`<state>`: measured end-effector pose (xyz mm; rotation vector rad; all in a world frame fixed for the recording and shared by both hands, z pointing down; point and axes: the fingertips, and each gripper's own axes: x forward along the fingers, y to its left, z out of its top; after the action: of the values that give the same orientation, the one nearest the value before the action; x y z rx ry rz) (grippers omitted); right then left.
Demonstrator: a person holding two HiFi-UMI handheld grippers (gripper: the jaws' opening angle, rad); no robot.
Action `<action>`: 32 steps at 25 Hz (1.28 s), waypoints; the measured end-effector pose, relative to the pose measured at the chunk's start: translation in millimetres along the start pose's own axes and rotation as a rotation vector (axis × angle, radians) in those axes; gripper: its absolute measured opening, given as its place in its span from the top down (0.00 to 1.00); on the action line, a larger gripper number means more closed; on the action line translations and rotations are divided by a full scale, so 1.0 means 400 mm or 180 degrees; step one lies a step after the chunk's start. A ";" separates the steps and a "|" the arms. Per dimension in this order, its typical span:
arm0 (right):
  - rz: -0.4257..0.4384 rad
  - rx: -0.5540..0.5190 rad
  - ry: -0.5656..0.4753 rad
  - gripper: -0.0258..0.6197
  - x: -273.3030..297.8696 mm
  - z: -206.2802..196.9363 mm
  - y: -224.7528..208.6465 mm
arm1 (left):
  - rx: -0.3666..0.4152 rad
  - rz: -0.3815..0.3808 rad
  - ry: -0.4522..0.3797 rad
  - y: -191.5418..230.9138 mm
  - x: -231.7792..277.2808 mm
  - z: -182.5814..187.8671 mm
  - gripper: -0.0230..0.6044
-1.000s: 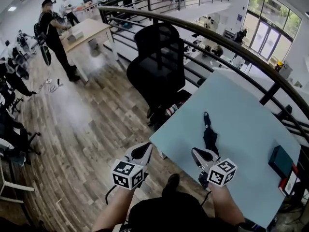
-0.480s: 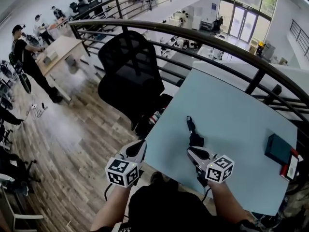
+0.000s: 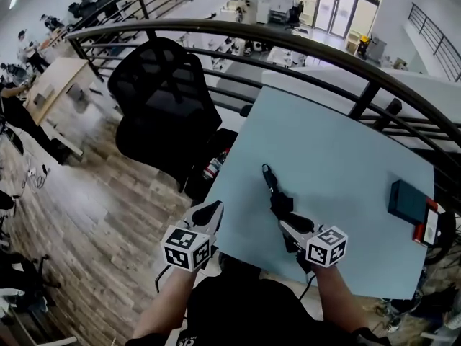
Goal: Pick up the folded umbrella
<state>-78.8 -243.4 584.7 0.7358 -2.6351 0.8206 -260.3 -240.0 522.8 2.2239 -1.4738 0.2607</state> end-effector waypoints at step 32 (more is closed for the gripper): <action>-0.1001 0.0181 0.1760 0.38 0.154 -0.285 -0.263 | -0.0057 -0.0339 0.0211 0.056 0.083 -0.038 0.95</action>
<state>-59.3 -274.1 747.7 0.7769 -1.9576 0.8591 -265.6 -267.6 555.3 2.2488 -1.3138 0.2828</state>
